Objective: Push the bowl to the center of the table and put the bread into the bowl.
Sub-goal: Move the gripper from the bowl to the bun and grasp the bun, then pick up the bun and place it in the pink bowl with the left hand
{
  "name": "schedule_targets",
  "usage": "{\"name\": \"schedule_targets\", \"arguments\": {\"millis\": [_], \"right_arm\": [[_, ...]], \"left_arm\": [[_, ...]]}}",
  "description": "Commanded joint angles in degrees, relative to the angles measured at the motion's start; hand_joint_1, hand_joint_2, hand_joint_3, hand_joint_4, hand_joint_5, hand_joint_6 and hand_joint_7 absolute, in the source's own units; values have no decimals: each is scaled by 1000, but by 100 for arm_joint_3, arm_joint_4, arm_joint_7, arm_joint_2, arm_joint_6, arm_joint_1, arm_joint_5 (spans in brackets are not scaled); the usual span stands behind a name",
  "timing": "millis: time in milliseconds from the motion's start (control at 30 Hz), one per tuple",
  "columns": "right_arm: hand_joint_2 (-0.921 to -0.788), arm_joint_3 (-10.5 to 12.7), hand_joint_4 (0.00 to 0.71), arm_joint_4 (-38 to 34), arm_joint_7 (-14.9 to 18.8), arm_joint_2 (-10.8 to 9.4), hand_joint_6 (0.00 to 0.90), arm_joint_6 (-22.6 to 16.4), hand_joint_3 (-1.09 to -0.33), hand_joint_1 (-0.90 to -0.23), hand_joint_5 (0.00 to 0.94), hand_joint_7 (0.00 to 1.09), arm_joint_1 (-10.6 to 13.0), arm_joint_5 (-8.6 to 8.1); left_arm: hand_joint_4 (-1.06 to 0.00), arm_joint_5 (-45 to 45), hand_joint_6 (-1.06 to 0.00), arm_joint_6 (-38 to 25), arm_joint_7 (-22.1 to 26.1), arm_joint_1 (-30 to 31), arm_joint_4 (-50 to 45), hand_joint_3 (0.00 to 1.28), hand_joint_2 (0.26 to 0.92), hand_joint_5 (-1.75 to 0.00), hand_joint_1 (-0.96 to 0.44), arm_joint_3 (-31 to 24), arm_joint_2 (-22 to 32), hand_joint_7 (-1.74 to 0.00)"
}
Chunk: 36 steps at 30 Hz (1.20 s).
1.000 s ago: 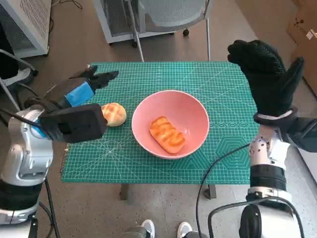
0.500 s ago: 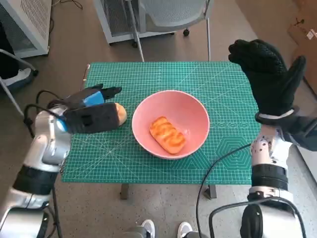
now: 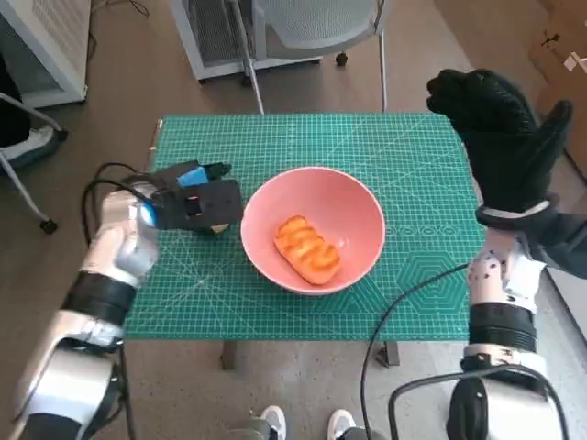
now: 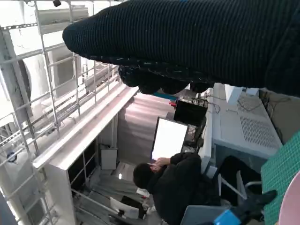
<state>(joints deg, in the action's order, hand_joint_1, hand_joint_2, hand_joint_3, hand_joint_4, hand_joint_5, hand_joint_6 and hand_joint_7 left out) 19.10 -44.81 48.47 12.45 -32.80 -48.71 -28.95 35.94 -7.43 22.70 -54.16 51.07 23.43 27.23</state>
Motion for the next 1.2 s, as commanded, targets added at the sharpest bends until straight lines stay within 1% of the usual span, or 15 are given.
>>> {"name": "schedule_targets", "arguments": {"millis": [33, 200, 267, 367, 433, 467, 500, 533, 567, 600, 633, 700, 800, 967, 1200], "right_arm": [[-921, -17, 322, 45, -78, 31, 434, 77, -744, -645, 1, 2, 99, 69], [-921, -29, 324, 103, -96, 41, 442, 94, -736, -646, 1, 6, 130, 66], [-921, -35, 325, 144, -97, 41, 446, 95, -735, -646, 2, 7, 156, 66], [-921, -40, 325, 183, -101, 45, 448, 98, -734, -646, 1, 8, 174, 69], [-921, -42, 325, 237, -111, 52, 449, 97, -735, -643, 2, 8, 201, 72], [-921, -44, 326, 264, -115, 56, 449, 95, -736, -642, 2, 8, 215, 73], [-921, -46, 326, 282, -118, 59, 449, 95, -736, -641, 1, 8, 224, 74], [-921, -49, 325, 303, -121, 62, 449, 87, -737, -641, 1, 8, 237, 78], [-921, -54, 325, 321, -127, 62, 447, 84, -737, -640, 1, 6, 246, 83], [-921, -58, 325, 338, -135, 63, 446, 77, -738, -640, 1, 6, 255, 88], [-921, -61, 325, 350, -141, 64, 445, 74, -739, -638, 1, 5, 261, 92], [-921, -61, 324, 346, -141, 72, 443, 72, -739, -637, 0, 4, 265, 89], [-921, -63, 324, 322, -144, 75, 442, 63, -739, -636, 1, 3, 254, 91], [-921, -87, 327, 294, -172, 52, 441, 44, -737, -636, 2, 3, 240, 118], [-921, -105, 329, 168, -127, 29, 443, 52, -733, -637, 3, 3, 190, 95]], "left_arm": [[-47, 113, -241, 285, -498, -356, 784, 4, 712, -16, -170, 144, -201, -20], [-105, 160, -291, 473, -942, -527, 1443, 8, 723, -25, -114, 281, -391, -33], [-187, 190, -350, 504, -1092, -557, 1645, 17, 752, -29, -53, 340, -454, -41], [-414, 221, -435, 516, -1194, -585, 1804, 23, 791, -55, -3, 400, -490, -33], [-552, 281, -546, 441, -1213, -588, 1900, 47, 850, -624, 182, 471, -509, -71], [-606, 319, -599, 398, -1193, -593, 1924, 57, 872, -841, 252, 516, -512, -92], [-630, 340, -672, 376, -1178, -600, 1941, 65, 889, -988, 295, 546, -513, -128], [-639, 367, -698, 355, -1134, -610, 1938, 68, 896, -1040, 311, 585, -499, -140], [-656, 380, -656, 343, -1102, -618, 1936, 78, 905, -1125, 199, 616, -485, -485], [-660, 392, -639, 331, -1056, -628, 1922, 84, 908, -1158, 160, 642, -463, -611], [-654, 398, -621, 323, -1025, -634, 1911, 91, 912, -1176, 103, 659, -448, -828], [-647, 415, -608, 291, -934, -664, 1873, 96, 916, -1179, 54, 679, -414, -1028], [-639, 411, -603, 252, -745, -721, 1667, 101, 919, -1167, 19, 660, -304, -1183], [-642, 347, -608, 15, -438, -672, 821, 97, 920, -1214, 4, 502, -29, -1181], [-674, 196, -620, -418, -256, 85, -1670, 81, 920, -1234, 2, -124, 530, -1120]]}}
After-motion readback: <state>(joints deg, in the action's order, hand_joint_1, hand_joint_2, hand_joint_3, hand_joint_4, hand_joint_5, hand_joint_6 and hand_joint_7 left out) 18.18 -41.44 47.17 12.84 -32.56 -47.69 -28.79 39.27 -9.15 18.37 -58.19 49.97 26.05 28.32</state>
